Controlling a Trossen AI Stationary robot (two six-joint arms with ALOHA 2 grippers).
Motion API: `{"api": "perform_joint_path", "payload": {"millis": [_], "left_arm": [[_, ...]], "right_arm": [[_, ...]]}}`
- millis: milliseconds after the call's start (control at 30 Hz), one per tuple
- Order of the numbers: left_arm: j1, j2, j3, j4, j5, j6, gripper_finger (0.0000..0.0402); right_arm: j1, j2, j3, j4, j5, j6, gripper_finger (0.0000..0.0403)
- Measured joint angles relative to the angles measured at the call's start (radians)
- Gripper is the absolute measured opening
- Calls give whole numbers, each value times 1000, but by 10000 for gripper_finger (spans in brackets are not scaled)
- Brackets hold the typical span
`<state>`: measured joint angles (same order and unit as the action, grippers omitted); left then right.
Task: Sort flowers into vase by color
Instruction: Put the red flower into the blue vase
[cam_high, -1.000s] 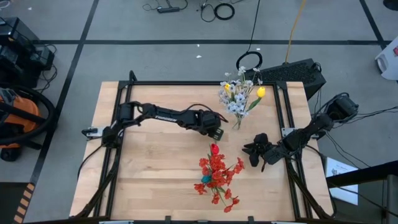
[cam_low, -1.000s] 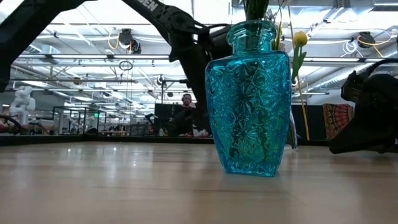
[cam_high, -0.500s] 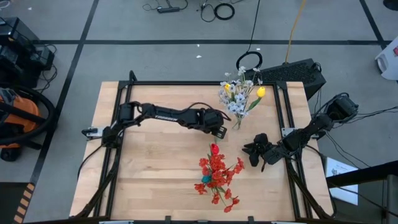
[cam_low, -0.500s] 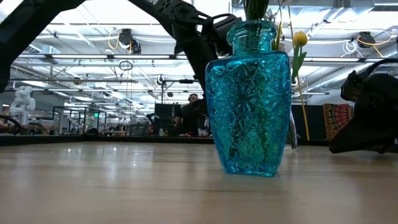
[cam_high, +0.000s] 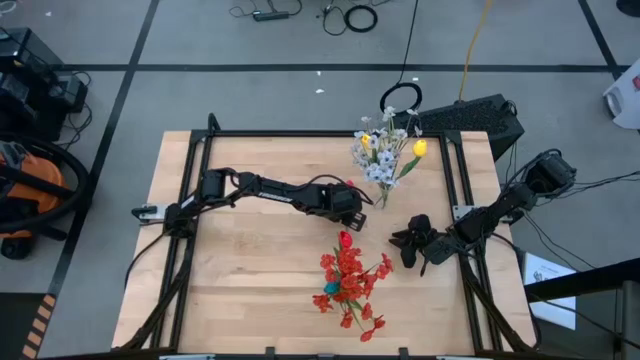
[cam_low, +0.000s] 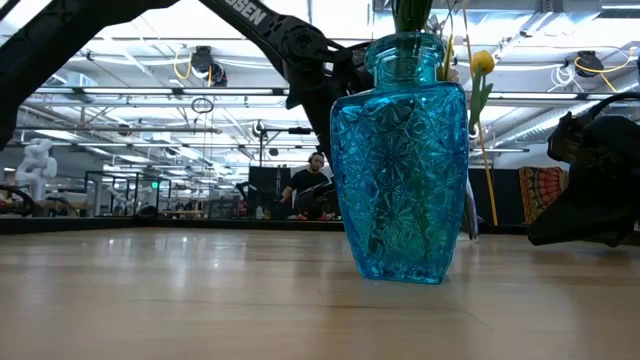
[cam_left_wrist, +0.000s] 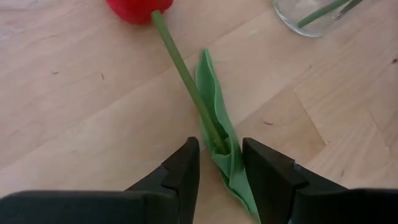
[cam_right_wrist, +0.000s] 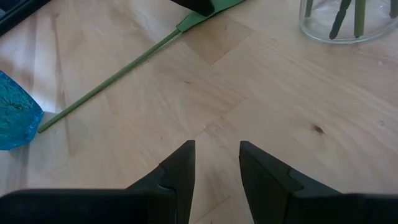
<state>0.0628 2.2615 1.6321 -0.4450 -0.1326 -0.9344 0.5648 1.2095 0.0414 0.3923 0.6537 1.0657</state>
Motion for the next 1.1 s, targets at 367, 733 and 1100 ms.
{"api": "perform_joint_path", "payload": {"millis": [367, 733, 1100], "left_arm": [[13, -4, -1, -110, -2, 79, 66], [15, -25, -1, -296, 10, 255, 8], [-46, -170, -192, -414, -133, 350, 6]], "right_arm": [[0, 0, 0, -1, 0, 0, 116], [0, 0, 0, -1, -4, 0, 116], [0, 0, 0, -4, 3, 69, 116]]}}
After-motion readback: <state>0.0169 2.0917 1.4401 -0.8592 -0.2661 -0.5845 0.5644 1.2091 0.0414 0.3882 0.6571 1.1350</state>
